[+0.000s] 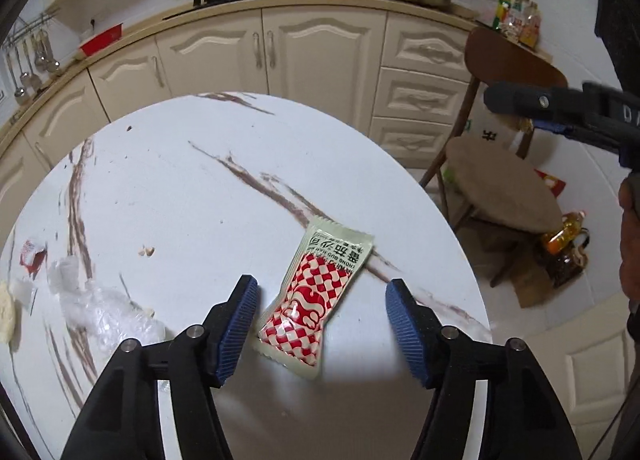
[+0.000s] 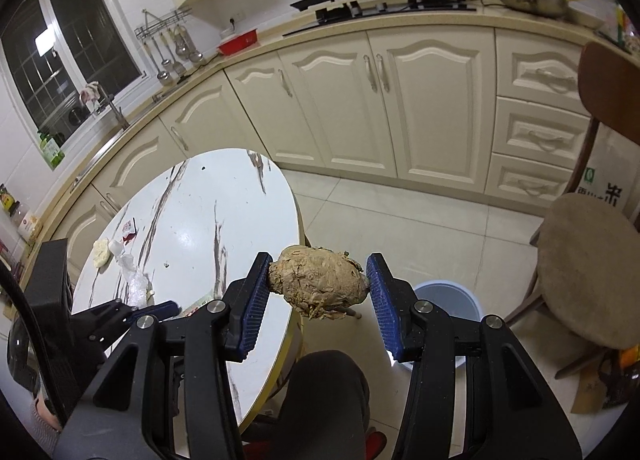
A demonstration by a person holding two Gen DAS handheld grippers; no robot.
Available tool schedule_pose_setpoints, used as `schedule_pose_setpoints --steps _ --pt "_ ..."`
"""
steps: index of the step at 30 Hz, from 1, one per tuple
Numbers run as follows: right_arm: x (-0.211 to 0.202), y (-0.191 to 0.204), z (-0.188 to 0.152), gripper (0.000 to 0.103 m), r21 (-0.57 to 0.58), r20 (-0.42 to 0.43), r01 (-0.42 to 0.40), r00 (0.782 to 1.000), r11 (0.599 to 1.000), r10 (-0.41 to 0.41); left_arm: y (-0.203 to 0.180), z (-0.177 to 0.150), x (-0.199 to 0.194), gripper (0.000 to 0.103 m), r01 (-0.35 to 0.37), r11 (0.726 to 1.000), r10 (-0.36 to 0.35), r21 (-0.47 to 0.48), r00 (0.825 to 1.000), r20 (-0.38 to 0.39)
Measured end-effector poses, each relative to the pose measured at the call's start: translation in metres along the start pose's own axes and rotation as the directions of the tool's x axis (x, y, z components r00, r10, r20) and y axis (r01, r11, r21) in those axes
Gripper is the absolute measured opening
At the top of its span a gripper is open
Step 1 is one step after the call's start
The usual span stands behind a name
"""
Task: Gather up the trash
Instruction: 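Carry the dough lump and ketchup sachet to the blue bin and open both tools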
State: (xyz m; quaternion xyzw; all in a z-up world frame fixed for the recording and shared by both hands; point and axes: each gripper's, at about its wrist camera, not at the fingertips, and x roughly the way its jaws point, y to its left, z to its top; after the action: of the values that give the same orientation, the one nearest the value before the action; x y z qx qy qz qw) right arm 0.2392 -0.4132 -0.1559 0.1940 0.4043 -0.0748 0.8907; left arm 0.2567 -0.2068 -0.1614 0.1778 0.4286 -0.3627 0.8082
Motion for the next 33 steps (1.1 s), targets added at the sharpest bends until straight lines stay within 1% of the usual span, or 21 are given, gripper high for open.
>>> schedule_pose_setpoints --steps 1,2,3,5,8,11,20,33 --pt "0.000 0.000 -0.001 0.046 0.002 -0.001 0.005 1.000 1.000 -0.005 0.003 0.003 0.002 0.030 0.009 1.000 -0.009 -0.001 1.000 0.001" --pt "0.000 -0.001 -0.001 0.046 0.005 -0.001 0.009 1.000 1.000 -0.009 0.003 0.007 0.004 0.018 0.026 1.000 -0.026 -0.006 1.000 -0.003" --pt "-0.001 -0.001 -0.001 0.046 0.009 -0.001 0.011 1.000 1.000 -0.011 0.004 0.009 0.006 0.017 0.028 1.000 -0.028 -0.004 1.000 -0.006" --pt "-0.001 -0.002 0.001 0.046 0.013 -0.001 0.017 1.000 1.000 -0.017 0.002 0.011 0.008 0.012 0.017 1.000 -0.017 0.021 1.000 0.001" --pt "-0.002 -0.001 0.003 0.046 0.010 0.002 0.019 1.000 1.000 -0.019 -0.001 0.008 0.010 0.009 0.020 1.000 -0.020 0.019 1.000 0.014" --pt "-0.003 0.000 0.004 0.046 0.004 0.004 0.020 1.000 1.000 -0.020 0.000 0.002 0.011 0.007 0.034 0.999 -0.034 -0.009 0.999 0.020" --pt "-0.004 0.000 0.005 0.046 0.006 0.004 0.021 1.000 1.000 -0.021 0.009 -0.009 0.000 0.006 0.058 0.997 -0.055 -0.058 0.998 0.041" --pt "-0.004 -0.013 0.007 0.046 0.019 0.011 0.026 1.000 0.999 -0.026 0.011 0.002 -0.013 0.006 0.068 0.996 -0.062 -0.065 0.994 0.088"
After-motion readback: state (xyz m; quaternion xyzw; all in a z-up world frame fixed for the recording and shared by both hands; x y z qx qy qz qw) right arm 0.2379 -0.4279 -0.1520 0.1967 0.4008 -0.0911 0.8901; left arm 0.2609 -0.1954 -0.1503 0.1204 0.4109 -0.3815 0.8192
